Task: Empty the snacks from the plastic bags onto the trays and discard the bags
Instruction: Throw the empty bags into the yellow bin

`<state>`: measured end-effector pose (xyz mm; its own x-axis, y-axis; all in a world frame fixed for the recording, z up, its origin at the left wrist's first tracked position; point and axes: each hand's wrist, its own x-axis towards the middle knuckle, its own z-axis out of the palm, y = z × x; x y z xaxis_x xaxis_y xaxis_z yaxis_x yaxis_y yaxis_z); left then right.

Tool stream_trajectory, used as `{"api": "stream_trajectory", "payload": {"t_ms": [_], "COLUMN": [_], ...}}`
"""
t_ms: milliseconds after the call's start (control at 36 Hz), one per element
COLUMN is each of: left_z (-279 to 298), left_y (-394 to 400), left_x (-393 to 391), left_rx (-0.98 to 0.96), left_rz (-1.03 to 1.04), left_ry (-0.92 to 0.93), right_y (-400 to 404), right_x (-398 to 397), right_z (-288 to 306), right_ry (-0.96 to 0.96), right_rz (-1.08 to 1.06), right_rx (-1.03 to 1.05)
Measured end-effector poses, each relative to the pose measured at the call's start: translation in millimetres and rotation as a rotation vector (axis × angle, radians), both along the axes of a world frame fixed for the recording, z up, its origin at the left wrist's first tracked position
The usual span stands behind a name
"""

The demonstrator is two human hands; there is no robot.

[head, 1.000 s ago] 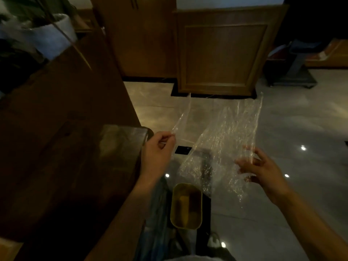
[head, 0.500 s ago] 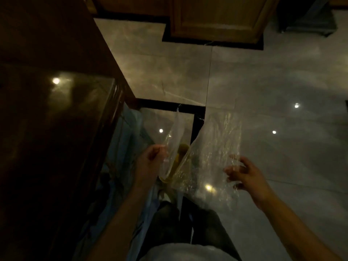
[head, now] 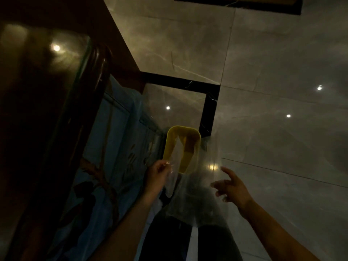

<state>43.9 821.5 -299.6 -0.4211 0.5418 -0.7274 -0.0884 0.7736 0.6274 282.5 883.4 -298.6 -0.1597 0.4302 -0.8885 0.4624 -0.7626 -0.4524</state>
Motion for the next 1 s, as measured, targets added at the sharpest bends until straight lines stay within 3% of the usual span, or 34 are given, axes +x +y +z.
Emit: {"api": "stream_trajectory", "payload": {"t_ms": [389, 722, 1000], "left_z": [-146.8, -228.1, -290.2], "left_y": [11.5, 35.8, 84.5], "left_x": [-12.3, -16.4, -20.3], "left_rx": [-0.34, -0.432, -0.387], "left_rz": [0.035, 0.017, -0.037], "left_ry": [-0.072, -0.067, -0.048], "right_y": [16.6, 52.1, 100.3], "right_x": [-48.5, -71.1, -95.4], "right_z": [-136.2, -224.2, -286.7], "right_ry": [-0.089, -0.136, -0.195], "right_rz": [0.065, 0.223, 0.283], "right_rx": [-0.159, -0.066, 0.019]}}
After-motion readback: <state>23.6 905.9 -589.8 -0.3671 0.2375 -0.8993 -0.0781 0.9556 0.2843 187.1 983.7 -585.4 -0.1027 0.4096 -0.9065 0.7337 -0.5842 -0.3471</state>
